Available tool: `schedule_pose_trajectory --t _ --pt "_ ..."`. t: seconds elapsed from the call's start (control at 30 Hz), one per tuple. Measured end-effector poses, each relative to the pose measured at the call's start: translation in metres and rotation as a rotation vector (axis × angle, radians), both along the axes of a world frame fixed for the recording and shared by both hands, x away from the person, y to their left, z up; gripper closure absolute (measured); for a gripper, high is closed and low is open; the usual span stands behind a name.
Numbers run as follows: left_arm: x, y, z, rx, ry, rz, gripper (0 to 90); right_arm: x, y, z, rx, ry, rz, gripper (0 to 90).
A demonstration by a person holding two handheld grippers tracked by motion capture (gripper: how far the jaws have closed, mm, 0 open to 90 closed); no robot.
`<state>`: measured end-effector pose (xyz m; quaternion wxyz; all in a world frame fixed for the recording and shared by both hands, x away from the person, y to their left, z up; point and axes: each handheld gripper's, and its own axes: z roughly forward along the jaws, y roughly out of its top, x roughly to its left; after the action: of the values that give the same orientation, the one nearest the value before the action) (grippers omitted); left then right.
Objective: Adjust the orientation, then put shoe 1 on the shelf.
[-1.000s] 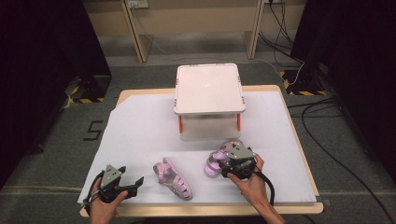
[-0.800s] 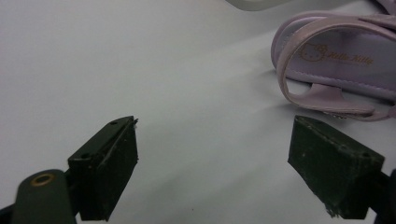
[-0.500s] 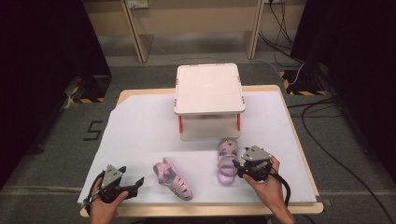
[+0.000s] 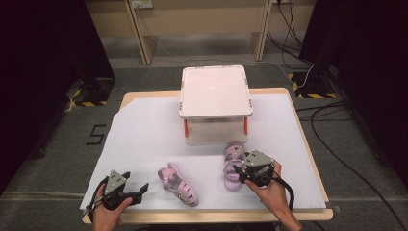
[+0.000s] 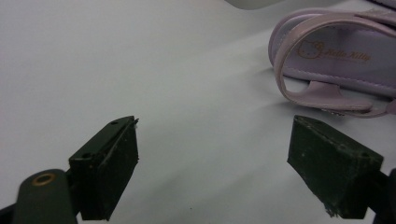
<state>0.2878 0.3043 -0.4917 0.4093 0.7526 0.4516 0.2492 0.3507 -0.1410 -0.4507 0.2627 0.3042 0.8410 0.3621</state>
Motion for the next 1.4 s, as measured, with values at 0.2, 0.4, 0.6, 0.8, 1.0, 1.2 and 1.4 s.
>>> schedule_pose_trajectory --t 0.2,0.4,0.6,0.8,1.0,1.2,1.4 --pt "-0.001 -0.001 0.001 0.004 -0.003 -0.001 15.8 0.008 0.01 -0.004 -0.047 -0.015 0.036 46.0" --pt "0.0 -0.003 0.0 0.023 0.001 -0.014 16.0 0.009 0.009 -0.004 -0.06 -0.036 0.031 52.1" --pt "-0.002 -0.003 0.0 0.022 -0.008 -0.026 16.4 0.011 0.008 -0.006 -0.117 -0.045 0.02 60.4" --pt "-0.001 -0.001 0.0 0.022 -0.004 -0.026 16.5 0.01 0.005 -0.004 -0.099 -0.034 0.06 75.9" --pt "-0.001 -0.002 0.001 0.022 -0.006 -0.028 16.6 0.008 0.001 0.001 -0.103 -0.055 0.093 80.4" --pt "-0.002 -0.002 0.002 0.024 -0.012 -0.03 16.6 0.0 -0.003 0.016 -0.051 -0.084 0.104 81.0" --pt "-0.003 -0.002 0.001 0.027 -0.013 -0.038 16.8 -0.008 -0.002 0.03 -0.01 -0.099 0.132 81.0"
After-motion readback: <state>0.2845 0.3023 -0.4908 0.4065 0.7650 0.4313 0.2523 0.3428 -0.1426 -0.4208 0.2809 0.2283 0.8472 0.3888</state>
